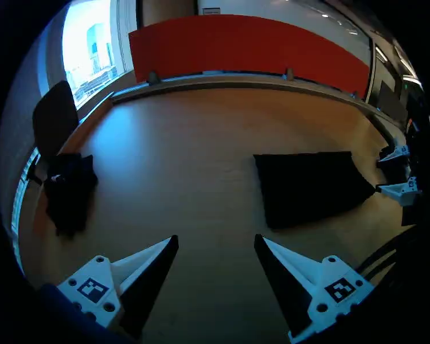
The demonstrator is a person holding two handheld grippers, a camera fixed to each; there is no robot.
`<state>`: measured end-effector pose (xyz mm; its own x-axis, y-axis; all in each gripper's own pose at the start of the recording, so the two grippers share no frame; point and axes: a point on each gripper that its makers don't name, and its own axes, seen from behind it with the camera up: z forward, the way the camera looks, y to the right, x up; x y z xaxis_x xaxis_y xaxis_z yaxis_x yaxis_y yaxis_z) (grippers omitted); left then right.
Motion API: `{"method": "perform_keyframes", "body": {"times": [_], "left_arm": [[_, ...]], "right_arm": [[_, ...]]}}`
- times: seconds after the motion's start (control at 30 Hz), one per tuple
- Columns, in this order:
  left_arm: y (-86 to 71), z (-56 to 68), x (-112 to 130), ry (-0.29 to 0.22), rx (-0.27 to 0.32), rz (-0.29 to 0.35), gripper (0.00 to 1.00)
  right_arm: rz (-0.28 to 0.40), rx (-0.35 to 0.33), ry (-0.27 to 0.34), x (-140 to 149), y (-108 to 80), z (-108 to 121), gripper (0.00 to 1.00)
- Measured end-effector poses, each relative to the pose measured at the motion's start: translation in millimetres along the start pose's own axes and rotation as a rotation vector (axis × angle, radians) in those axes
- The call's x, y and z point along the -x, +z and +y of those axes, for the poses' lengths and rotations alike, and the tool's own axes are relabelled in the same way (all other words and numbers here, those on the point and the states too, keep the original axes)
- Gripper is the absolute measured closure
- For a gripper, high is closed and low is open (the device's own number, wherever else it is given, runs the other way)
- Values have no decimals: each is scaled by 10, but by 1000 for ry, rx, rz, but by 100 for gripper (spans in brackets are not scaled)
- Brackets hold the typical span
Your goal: Fold towel
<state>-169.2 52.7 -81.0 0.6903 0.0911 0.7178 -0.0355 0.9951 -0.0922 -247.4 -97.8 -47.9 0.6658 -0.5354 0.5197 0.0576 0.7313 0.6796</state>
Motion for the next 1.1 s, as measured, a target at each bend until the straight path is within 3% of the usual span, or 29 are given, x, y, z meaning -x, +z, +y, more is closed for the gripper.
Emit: {"method": "perform_keyframes", "body": {"times": [0.27,0.6,0.73,0.93,1.1], "left_arm": [[-55,-89,20,-22,-12,4,1],[-109,-192,60,-32,-27,5,1],[-119,-226,80,-31,-32,2,1],[-135,-260,110,-33,-39,-2,1],[-143,-288,128,-32,-43,-5,1]], "right_arm": [[-47,-33,-35,126,8,-2,7],[-106,-77,-43,314,33,-38,32],[-123,-88,-55,366,36,-59,33],[-136,-94,-50,406,42,-54,51],[-138,-96,-41,412,57,-33,53]]}}
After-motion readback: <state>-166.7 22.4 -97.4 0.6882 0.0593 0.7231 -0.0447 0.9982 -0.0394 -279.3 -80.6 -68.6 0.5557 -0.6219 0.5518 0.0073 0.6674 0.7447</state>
